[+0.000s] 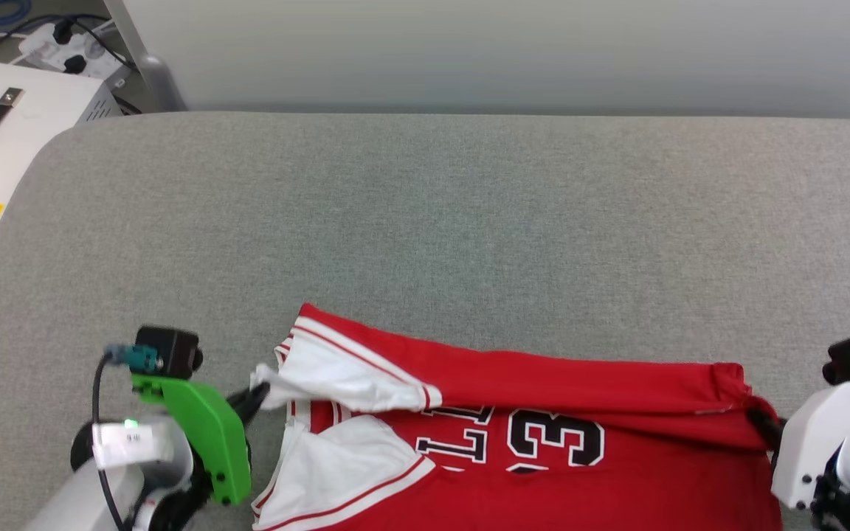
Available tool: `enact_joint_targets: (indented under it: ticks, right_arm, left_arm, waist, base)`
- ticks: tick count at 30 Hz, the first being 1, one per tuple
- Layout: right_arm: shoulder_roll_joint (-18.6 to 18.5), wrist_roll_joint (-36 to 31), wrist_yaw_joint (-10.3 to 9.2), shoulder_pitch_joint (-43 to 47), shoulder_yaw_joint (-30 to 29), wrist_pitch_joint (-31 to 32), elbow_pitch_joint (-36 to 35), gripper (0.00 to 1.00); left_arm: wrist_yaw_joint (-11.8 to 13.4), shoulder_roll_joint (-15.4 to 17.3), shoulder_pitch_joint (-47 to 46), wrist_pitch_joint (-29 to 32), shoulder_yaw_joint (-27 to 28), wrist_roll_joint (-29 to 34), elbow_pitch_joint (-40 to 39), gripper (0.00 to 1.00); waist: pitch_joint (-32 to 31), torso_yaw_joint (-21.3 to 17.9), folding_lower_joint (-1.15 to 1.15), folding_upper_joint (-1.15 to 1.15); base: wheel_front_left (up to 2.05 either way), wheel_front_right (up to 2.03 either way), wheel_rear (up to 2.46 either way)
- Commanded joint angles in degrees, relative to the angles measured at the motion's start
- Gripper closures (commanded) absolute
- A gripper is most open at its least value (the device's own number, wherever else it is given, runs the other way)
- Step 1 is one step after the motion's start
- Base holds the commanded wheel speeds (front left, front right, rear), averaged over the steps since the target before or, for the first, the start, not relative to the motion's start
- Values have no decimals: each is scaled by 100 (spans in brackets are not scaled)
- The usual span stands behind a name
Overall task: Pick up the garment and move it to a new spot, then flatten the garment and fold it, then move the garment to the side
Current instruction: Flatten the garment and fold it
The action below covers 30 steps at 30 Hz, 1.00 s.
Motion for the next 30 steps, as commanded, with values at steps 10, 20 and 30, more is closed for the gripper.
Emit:
enact_joint_targets:
  ticks: [10,20,30]
  right_arm:
    - [484,-231,-4,937,-121,-683,123,86]
    - [621,-237,-4,1096,-158,-1774,-17,0]
    - [378,-307,-4,1445,-616,-983,-895,0]
  left_arm:
    - [323,-121,1469,-328,-96,-387,-254,100]
    - [129,-474,1292,-1270,-123,13,139,0]
    - [342,-663,1065,-2820,131,753,-13,0]
  waist:
    - [-270,-45,0,0]
    - [-284,-58,0,0]
    - [-410,13,0,0]
  base:
    - [0,0,0]
    - [0,0,0]
    - [0,0,0]
